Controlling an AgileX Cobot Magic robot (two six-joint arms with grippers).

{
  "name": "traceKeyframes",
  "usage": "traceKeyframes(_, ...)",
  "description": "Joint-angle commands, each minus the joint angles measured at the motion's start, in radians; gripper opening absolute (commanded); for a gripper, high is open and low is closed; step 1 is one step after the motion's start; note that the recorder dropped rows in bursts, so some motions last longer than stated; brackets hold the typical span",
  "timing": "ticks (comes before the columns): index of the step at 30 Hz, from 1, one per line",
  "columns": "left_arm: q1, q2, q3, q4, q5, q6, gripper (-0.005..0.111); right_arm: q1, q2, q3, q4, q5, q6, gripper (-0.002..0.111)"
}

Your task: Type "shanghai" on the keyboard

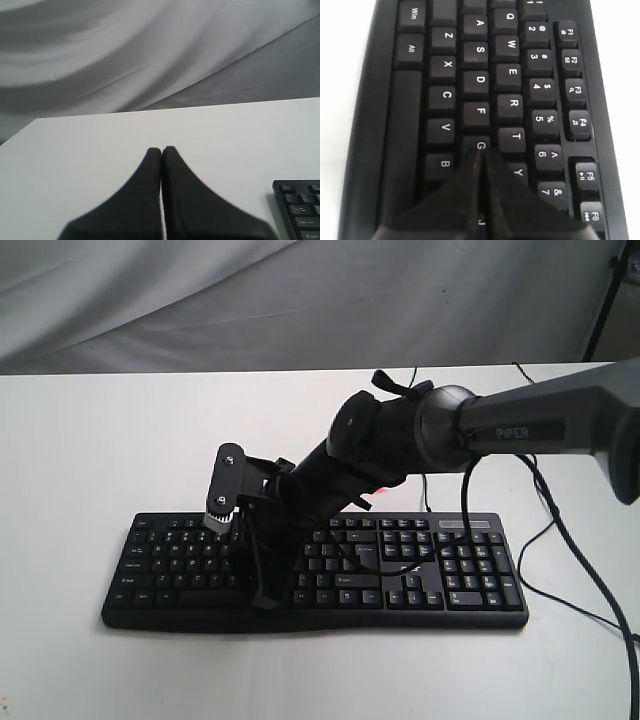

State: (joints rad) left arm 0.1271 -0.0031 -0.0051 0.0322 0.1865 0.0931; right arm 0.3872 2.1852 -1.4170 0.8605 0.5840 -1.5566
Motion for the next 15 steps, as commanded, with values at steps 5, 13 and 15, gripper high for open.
traceKeyframes(5, -0.004, 0.003, 0.005, -0.001, -0.006, -0.003, 0.001, -0.008, 0.004, 0.001, 0.002, 0.011, -0.011, 0.000)
traceKeyframes(13, -0.004, 0.003, 0.005, -0.001, -0.006, -0.003, 0.001, -0.008, 0.009, 0.001, -0.006, 0.011, -0.014, 0.000)
traceKeyframes(15, -0.004, 0.003, 0.005, -0.001, -0.006, -0.003, 0.001, -0.008, 0.011, 0.001, -0.009, 0.011, -0.014, 0.000)
